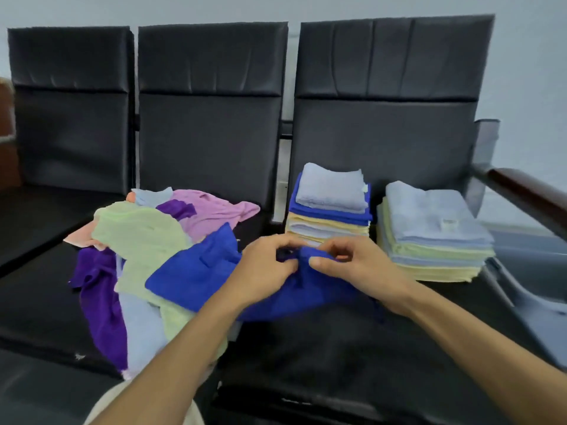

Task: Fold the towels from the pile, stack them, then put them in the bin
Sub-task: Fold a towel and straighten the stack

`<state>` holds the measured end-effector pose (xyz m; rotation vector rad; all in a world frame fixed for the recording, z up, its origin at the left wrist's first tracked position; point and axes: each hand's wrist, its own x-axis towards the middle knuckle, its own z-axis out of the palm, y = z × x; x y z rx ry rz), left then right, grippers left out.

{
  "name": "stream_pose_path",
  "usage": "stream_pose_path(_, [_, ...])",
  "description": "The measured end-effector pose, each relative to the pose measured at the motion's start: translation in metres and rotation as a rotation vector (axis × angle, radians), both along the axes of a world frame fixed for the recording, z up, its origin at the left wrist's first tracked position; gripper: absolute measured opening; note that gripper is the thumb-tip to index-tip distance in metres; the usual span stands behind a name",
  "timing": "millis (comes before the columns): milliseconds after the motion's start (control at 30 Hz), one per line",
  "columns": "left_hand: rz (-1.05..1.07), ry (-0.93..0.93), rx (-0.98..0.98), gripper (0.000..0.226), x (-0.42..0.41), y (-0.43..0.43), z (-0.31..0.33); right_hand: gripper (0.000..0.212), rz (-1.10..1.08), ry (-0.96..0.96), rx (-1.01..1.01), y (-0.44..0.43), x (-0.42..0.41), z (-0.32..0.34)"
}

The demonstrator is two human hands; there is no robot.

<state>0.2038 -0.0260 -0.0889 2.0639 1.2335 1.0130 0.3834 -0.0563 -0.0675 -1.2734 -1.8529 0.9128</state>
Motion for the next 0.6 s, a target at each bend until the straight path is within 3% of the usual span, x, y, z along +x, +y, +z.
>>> stream_pose_path(100, [-0.188,0.075,-0.082,0.027,0.038,-0.003,-0.007,0.013,-0.031,-0.066,-0.026,-0.016,0.052,-0.017])
stream_pose_path(200, [-0.228,0.191,-0.043,0.015,0.065,-0.004,-0.014,0.011,-0.05,-0.325,0.092,-0.02,0.078,-0.026])
stream_pose_path(367, [-0.157,0.065,0.006,0.015,0.088,-0.004,-0.015,0.006,-0.074,-0.455,0.238,-0.024,0.106,-0.011])
stream_pose_path(500, [-0.202,0.134,0.093,0.014,0.107,-0.015,-0.014,0.017,-0.084,-0.581,0.235,-0.032,0.124,-0.011])
stream_pose_path(600, [-0.268,0.152,0.019,0.023,0.116,-0.024,-0.016,0.029,-0.117,-0.61,0.236,-0.038,0.131,-0.013])
